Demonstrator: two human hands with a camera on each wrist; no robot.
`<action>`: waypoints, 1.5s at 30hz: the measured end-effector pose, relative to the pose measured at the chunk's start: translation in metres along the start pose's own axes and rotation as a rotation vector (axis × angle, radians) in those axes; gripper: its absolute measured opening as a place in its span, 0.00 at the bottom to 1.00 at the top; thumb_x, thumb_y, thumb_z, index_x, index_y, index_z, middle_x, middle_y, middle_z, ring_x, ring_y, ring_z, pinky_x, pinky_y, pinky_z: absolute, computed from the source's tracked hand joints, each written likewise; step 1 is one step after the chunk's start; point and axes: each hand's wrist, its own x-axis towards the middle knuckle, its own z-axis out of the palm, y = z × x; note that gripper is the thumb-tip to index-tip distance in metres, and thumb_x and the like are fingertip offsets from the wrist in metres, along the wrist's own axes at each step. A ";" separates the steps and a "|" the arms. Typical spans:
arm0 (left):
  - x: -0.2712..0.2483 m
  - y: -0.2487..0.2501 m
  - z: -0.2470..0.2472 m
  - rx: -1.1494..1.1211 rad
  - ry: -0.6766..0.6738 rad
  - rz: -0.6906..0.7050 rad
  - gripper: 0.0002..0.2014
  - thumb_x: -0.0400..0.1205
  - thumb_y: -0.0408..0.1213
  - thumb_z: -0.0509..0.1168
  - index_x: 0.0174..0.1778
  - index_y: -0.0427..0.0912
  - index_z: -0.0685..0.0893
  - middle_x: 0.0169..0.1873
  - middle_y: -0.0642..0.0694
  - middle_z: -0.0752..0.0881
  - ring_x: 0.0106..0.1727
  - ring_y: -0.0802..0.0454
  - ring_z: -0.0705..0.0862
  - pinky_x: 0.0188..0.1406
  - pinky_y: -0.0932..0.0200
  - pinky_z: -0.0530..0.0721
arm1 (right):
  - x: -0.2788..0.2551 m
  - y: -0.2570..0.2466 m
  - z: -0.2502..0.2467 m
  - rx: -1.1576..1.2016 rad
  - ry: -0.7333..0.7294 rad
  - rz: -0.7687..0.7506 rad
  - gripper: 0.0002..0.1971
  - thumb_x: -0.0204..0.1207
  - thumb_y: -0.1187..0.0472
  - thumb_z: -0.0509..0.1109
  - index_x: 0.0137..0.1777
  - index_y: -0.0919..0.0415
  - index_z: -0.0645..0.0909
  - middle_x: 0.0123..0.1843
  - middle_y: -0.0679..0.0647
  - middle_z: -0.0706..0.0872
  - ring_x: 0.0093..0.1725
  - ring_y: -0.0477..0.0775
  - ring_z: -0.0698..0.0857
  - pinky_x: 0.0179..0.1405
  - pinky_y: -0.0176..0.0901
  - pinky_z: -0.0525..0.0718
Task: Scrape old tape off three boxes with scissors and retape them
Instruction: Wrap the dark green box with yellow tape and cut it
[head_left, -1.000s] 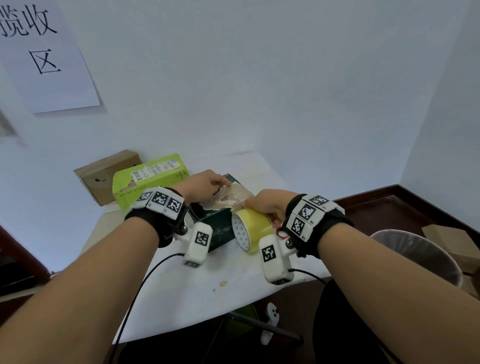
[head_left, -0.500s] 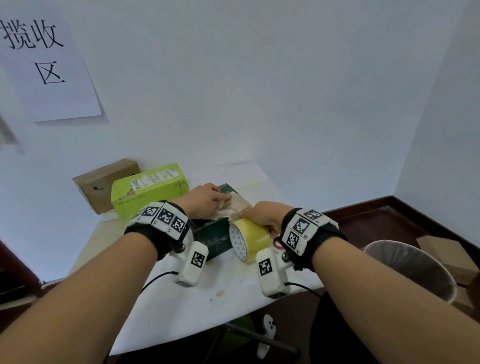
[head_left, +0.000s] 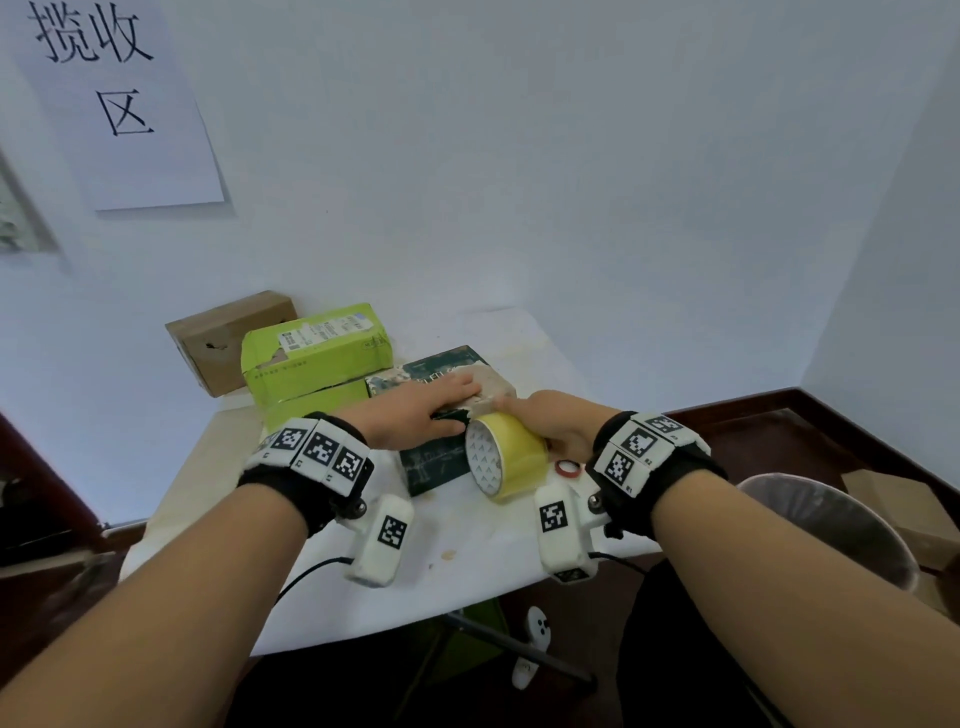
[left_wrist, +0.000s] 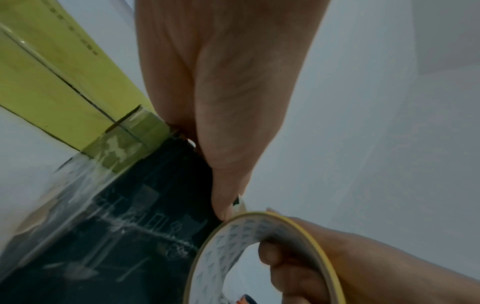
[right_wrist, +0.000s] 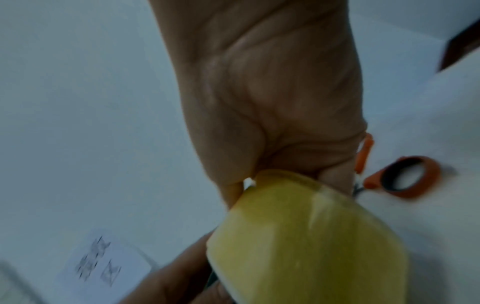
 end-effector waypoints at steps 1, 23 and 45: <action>0.000 0.000 0.002 0.002 0.013 0.006 0.30 0.87 0.43 0.59 0.84 0.52 0.56 0.84 0.56 0.50 0.84 0.57 0.52 0.81 0.60 0.51 | -0.003 0.003 -0.001 0.086 -0.068 -0.006 0.22 0.79 0.49 0.68 0.62 0.68 0.75 0.45 0.58 0.85 0.39 0.53 0.85 0.31 0.41 0.84; 0.003 0.002 0.015 0.019 0.196 0.008 0.27 0.85 0.45 0.63 0.80 0.52 0.67 0.78 0.51 0.71 0.74 0.50 0.74 0.72 0.58 0.69 | -0.021 0.014 0.007 0.204 -0.113 0.123 0.13 0.87 0.58 0.57 0.47 0.67 0.76 0.23 0.56 0.86 0.21 0.49 0.85 0.24 0.40 0.86; 0.004 0.001 0.021 -0.028 0.257 0.012 0.25 0.83 0.45 0.66 0.76 0.50 0.71 0.69 0.49 0.81 0.65 0.47 0.81 0.63 0.54 0.77 | -0.025 0.017 0.007 0.189 -0.100 0.109 0.14 0.86 0.55 0.58 0.46 0.66 0.75 0.25 0.56 0.87 0.23 0.50 0.86 0.23 0.40 0.86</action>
